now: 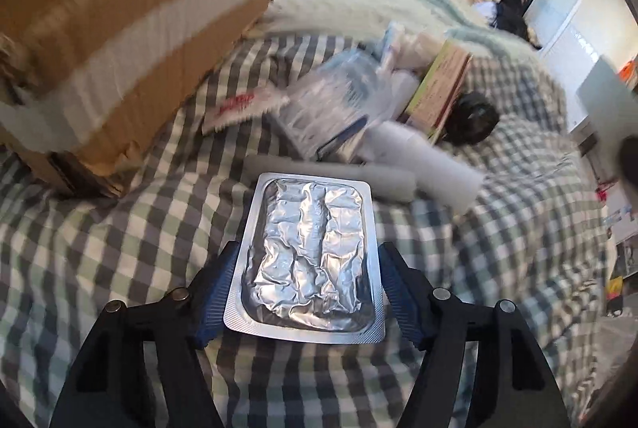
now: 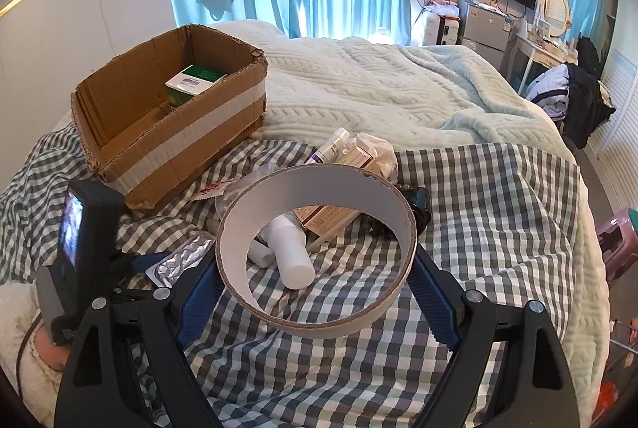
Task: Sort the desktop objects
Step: 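Carry the blister pack and tape roll over the cardboard box with both grippers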
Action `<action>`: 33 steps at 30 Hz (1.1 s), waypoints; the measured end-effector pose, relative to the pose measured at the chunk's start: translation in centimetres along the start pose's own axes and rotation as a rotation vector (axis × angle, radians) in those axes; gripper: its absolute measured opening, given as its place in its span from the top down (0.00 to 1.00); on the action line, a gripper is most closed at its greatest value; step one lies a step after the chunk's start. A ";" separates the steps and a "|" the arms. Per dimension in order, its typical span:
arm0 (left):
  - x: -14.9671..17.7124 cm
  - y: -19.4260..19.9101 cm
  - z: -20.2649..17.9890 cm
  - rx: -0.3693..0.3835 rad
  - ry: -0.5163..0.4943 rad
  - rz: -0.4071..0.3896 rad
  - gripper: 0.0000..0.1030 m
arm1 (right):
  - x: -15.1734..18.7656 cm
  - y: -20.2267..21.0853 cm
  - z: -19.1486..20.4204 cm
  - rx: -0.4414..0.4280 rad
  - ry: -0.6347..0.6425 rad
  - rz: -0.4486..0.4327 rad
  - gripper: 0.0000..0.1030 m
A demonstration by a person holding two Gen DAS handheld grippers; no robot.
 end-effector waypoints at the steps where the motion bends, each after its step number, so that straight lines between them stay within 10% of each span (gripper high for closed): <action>1: -0.4 1.0 -0.3 0.010 -0.003 -0.031 0.31 | -0.2 0.3 0.2 -0.002 0.007 -0.003 0.16; 16: -11.7 12.9 3.5 -0.047 0.049 -0.349 0.31 | -8.2 1.9 5.6 -0.103 0.056 -0.109 0.16; 29: -17.4 9.9 15.4 -0.245 0.157 -0.401 0.31 | -16.9 -8.4 13.7 -0.297 0.013 -0.103 0.15; 33: -16.9 9.1 16.6 -0.251 0.165 -0.398 0.14 | -18.3 -10.6 14.3 -0.309 -0.023 -0.121 0.08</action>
Point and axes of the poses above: each gripper's, at about its wrist camera, not at the fingertips, and y roughly against the way its jaws point, z to its left, x to its underside, the point moved 6 cm from there along -y, roughly the way its jaws point, and after that the axes turned 4 degrees about -z, right-handed, at the moved point
